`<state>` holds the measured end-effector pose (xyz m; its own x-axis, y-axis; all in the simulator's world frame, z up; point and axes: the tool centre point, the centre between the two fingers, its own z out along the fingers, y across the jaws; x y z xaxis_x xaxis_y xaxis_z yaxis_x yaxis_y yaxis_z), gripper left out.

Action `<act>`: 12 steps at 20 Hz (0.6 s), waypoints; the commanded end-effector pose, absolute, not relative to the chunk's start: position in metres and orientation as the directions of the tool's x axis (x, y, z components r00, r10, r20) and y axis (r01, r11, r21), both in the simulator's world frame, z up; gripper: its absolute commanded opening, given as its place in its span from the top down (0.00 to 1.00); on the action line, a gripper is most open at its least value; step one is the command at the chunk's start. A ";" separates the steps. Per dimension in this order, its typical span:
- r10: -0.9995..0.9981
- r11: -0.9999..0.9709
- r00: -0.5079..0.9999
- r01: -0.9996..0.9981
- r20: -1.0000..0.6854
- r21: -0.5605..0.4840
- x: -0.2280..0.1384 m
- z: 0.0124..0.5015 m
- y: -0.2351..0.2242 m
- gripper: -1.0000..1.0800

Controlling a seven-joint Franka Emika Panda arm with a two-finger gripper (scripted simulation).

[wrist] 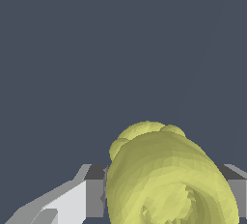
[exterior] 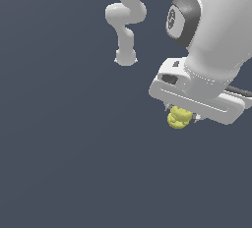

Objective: Pick up the object and move it to a goal position.

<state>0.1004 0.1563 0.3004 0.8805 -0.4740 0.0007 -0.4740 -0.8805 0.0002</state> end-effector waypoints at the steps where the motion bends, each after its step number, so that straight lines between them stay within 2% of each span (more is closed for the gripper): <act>1: -0.474 -0.880 0.880 -0.474 0.001 0.000 0.105 0.308 0.163 1.00; 12: -0.474 -0.880 0.880 -0.474 0.000 0.000 0.121 0.332 0.183 1.00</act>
